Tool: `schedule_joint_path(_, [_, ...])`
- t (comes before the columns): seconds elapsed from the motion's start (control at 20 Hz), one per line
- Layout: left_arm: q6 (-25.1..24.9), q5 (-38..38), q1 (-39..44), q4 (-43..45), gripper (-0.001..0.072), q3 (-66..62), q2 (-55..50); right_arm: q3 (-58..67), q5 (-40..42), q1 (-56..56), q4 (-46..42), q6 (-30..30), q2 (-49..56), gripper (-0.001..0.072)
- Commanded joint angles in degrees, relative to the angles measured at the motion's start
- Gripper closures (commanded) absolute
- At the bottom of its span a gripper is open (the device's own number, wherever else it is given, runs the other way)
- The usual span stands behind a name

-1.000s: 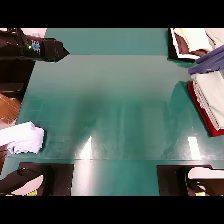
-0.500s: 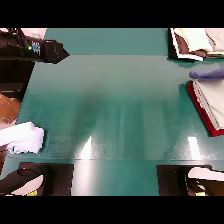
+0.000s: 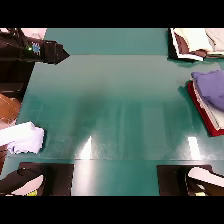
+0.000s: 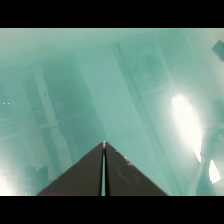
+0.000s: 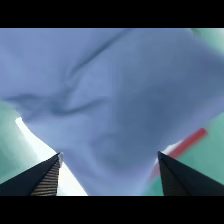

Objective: Fold the shirts.

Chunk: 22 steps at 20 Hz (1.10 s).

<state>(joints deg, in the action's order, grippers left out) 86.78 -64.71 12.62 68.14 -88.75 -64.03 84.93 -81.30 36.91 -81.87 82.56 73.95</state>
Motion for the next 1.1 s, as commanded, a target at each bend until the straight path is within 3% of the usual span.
schedule_joint_path(0.0, [-0.2,0.0,0.0,0.0,0.0677,0.0,0.0,-2.7,-1.0,3.7,-0.6,2.5,-2.5,0.0035])
schedule_joint_path(0.3, [-0.2,0.3,0.0,0.1,0.0676,0.0,0.0,-2.7,3.4,-3.9,19.3,2.4,-8.5,0.0061])
schedule_joint_path(0.5, [-0.2,3.0,0.0,0.0,0.0676,0.0,0.0,-2.7,7.4,-19.3,22.2,2.4,-11.6,0.0067])
schedule_joint_path(0.55, [-0.2,3.7,0.0,0.0,0.0676,0.0,0.0,-2.7,9.0,-23.4,22.1,2.4,-12.0,0.0096])
schedule_joint_path(0.65, [-0.2,5.0,0.0,0.0,0.0677,0.0,0.0,-2.7,12.5,-30.5,21.9,2.4,-12.5,0.0243])
schedule_joint_path(0.7, [-0.2,5.5,0.0,0.0,0.0676,0.0,0.0,-2.7,13.9,-33.6,21.9,2.4,-12.5,0.0356])
schedule_joint_path(0.8, [-0.2,6.3,0.0,0.0,0.0676,0.0,0.0,-2.7,14.9,-38.2,21.8,1.4,-12.5,0.0693])
schedule_joint_path(1.05, [-0.2,6.3,0.0,0.0,0.0676,0.0,0.0,-2.7,15.2,-41.6,21.8,0.3,-12.5,0.0691])
